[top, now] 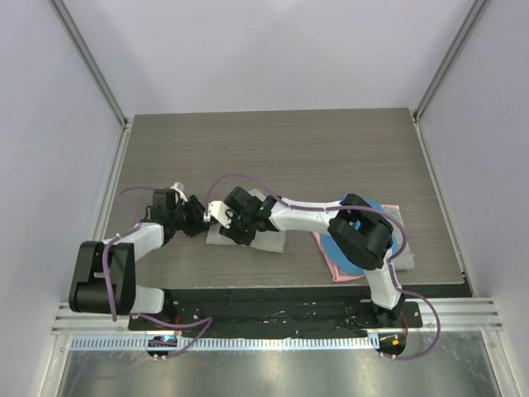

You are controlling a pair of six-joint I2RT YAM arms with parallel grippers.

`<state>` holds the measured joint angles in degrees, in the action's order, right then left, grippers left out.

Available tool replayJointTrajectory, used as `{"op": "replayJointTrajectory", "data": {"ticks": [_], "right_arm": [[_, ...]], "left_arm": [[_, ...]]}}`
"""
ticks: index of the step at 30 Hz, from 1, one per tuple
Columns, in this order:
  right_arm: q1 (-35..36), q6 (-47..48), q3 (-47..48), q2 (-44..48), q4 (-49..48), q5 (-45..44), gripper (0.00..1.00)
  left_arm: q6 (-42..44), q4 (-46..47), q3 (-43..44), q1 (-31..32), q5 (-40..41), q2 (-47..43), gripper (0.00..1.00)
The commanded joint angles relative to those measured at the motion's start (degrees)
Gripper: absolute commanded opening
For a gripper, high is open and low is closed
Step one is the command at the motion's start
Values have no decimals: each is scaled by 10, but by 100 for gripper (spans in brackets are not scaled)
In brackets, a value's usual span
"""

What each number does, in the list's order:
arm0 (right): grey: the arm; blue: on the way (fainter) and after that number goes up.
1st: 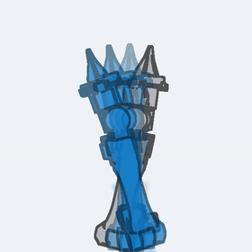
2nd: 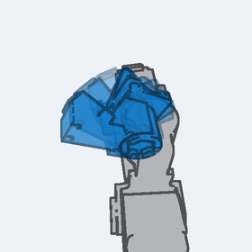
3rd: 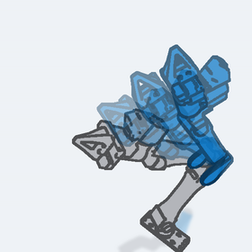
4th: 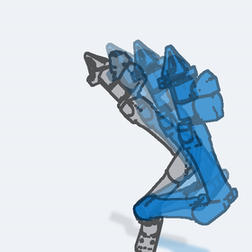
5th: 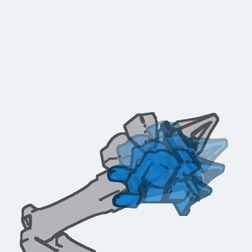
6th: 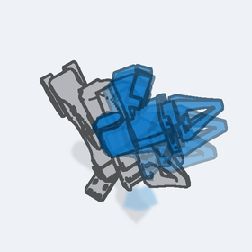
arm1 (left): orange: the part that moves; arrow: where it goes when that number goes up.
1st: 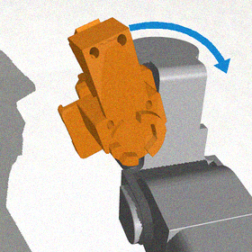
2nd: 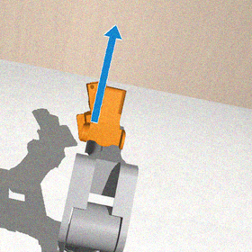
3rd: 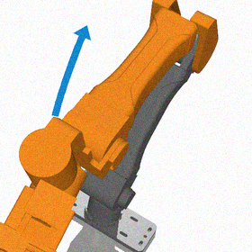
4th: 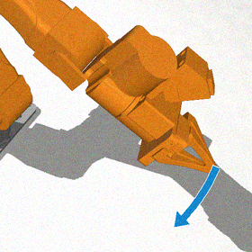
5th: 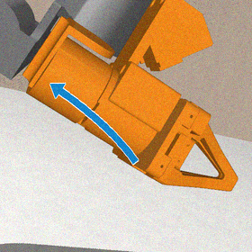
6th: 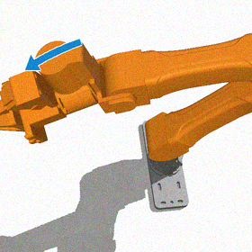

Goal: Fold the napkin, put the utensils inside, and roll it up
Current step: Place the utensil onto the napkin

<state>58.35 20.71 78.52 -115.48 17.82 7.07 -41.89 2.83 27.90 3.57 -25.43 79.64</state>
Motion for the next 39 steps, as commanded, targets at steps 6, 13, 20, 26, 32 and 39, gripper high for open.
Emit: {"op": "replayJointTrajectory", "data": {"ticks": [6, 13, 20, 26, 32, 39], "right_arm": [[-77, -59, 137, -95, 199, 300, 32], [-110, -89, 213, -147, 286, 399, 31], [-140, -130, 250, -200, 307, 466, 28], [-152, -153, 263, -231, 302, 467, 28], [-158, -163, 268, -245, 294, 465, 28], [-166, -182, 268, -230, 271, 445, 35]], "left_arm": [[-14, -26, -3, -1, 85, -101, 61], [1, -17, -32, -1, 46, -127, 58], [-14, 50, -60, -1, -2, -128, 52], [-15, 55, -71, -1, -26, -119, 45], [-31, 93, -86, 0, -52, -102, 39], [-30, 104, -77, 1, -52, -63, 4]]}}
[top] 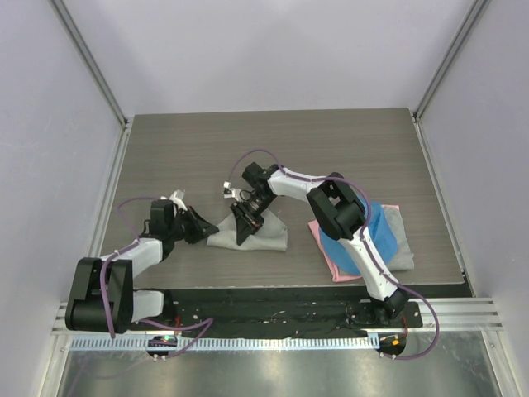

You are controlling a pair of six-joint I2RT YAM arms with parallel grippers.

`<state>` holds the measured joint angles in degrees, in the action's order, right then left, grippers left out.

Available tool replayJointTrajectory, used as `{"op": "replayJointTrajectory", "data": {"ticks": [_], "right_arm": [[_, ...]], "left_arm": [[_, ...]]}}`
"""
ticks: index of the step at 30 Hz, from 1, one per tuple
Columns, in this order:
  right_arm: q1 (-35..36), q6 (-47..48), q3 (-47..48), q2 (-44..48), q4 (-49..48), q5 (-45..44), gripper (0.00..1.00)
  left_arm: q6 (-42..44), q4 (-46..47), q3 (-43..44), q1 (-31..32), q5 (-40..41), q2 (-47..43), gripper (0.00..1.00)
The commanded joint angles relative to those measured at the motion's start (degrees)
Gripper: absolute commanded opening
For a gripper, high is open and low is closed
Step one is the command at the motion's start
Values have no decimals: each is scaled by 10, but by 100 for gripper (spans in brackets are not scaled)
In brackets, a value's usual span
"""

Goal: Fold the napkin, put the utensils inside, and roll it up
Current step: Place the utensil onto the napkin

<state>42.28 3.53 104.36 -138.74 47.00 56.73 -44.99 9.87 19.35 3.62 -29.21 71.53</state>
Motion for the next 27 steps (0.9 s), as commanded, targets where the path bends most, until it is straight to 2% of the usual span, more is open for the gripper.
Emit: {"op": "replayJointTrajectory", "data": {"ticks": [1, 7, 14, 17, 21, 24, 27], "right_arm": [[-5, -14, 9, 9, -26, -66, 37], [-5, -28, -12, 112, -76, -151, 55], [15, 0, -171, 272, -275, -260, 73], [55, 54, -243, 323, -331, -346, 76], [129, 138, -324, 360, -392, -527, 78], [166, 182, -340, 360, -416, -585, 79], [177, 198, -344, 348, -421, -592, 79]], "left_arm": [[1, 28, 12, 0, -11, 22, 1], [16, -7, 42, 0, 2, 44, 0], [18, -20, 58, 0, -1, 76, 0], [16, -30, 67, 0, 3, 90, 0], [19, -44, 77, 0, 6, 100, 0], [20, -46, 78, 0, 7, 104, 0], [21, -48, 82, -1, 7, 108, 0]]}}
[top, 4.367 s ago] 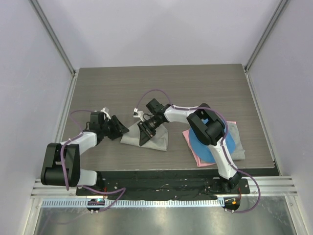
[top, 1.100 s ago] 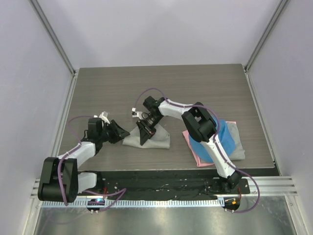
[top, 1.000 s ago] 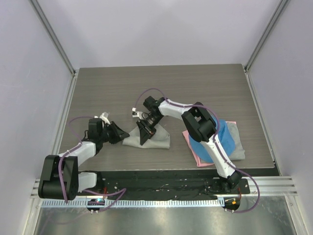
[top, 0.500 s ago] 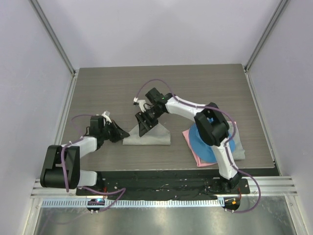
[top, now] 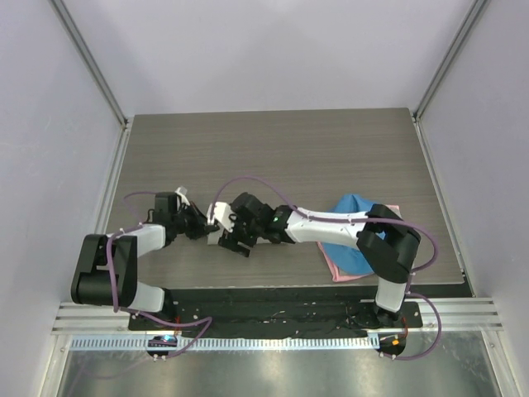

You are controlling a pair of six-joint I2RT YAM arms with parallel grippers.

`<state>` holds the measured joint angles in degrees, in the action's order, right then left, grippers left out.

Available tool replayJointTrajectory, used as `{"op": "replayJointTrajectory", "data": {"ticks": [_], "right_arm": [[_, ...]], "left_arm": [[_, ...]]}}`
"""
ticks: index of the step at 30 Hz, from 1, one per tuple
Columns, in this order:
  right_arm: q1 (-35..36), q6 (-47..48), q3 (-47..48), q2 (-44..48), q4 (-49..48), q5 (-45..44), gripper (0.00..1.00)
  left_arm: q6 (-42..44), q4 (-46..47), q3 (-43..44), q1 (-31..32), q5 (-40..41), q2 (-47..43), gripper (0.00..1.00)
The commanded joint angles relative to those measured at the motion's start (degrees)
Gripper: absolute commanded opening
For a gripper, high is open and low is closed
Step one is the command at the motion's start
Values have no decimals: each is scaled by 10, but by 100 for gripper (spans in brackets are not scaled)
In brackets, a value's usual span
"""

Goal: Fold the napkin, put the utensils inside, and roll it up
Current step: Place the utensil onto the napkin

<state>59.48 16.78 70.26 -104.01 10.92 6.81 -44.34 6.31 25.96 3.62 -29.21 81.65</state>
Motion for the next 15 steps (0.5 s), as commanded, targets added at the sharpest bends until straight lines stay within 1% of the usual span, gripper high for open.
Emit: {"op": "replayJointTrajectory", "data": {"ticks": [1, 9, 11, 12, 15], "right_arm": [[6, 69, -3, -1, -61, -87, 79], [10, 79, 5, -37, -38, -76, 77], [10, 78, 8, -41, -28, -75, 75], [10, 77, 8, -43, -27, -57, 75], [10, 73, 9, -51, -23, -59, 72]], "left_arm": [[14, -13, 17, 0, 7, 8, 0], [15, -16, 24, 0, 6, 13, 0], [15, -17, 27, 0, 6, 13, 0], [15, -17, 28, 0, 6, 14, 0], [15, -18, 31, -1, 5, 17, 0]]}}
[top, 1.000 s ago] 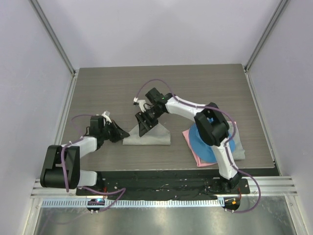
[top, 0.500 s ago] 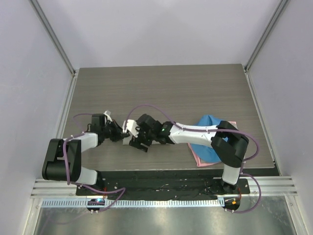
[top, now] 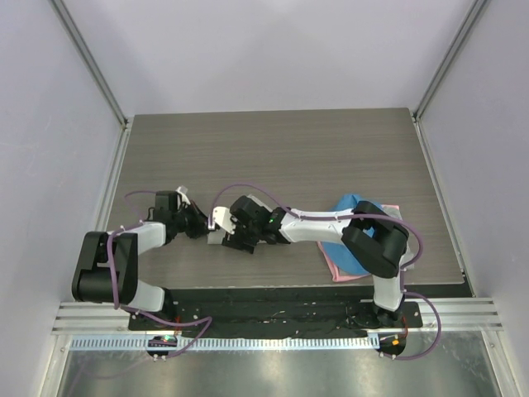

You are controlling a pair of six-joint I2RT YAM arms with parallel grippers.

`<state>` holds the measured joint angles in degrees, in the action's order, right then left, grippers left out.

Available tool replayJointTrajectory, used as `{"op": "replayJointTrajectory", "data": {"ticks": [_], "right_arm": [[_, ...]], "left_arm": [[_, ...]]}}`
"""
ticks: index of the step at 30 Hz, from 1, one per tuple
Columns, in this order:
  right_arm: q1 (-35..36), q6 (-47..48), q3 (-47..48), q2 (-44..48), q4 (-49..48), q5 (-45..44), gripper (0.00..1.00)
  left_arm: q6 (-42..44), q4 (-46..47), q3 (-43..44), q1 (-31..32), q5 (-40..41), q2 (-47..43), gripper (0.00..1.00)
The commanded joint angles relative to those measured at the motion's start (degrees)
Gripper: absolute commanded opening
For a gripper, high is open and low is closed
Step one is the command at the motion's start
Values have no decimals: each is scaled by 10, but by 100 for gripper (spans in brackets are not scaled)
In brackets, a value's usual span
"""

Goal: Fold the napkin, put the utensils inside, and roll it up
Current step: Place the utensil onto the napkin

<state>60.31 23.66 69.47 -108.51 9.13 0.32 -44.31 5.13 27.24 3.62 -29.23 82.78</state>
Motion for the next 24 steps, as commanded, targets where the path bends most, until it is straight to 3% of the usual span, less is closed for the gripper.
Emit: {"op": "replayJointTrajectory", "data": {"ticks": [1, 5, 8, 9, 12, 15, 20, 24], "right_arm": [[-1, 3, 20, -11, 2, 5, 70], [-15, -14, 40, -34, 33, 28, 60], [-25, -20, 66, -58, 81, 67, 52], [-26, -25, 84, -65, 96, 83, 49], [-37, -43, 115, -90, 146, 146, 43], [-55, -62, 145, -113, 189, 220, 40], [-91, -104, 189, -142, 248, 365, 38], [-123, -144, 230, -174, 265, 426, 37]], "left_arm": [[16, -6, 18, 0, 4, 5, 0], [16, 1, 20, 0, -1, 4, 0], [18, -4, 24, -1, 7, -5, 18], [19, -9, 27, 0, 13, -10, 32], [25, -26, 26, -2, 38, -32, 54], [41, -62, 26, -4, 83, -66, 64], [58, -100, 20, -5, 143, -127, 66], [63, -98, 15, -5, 128, -148, 66]]}}
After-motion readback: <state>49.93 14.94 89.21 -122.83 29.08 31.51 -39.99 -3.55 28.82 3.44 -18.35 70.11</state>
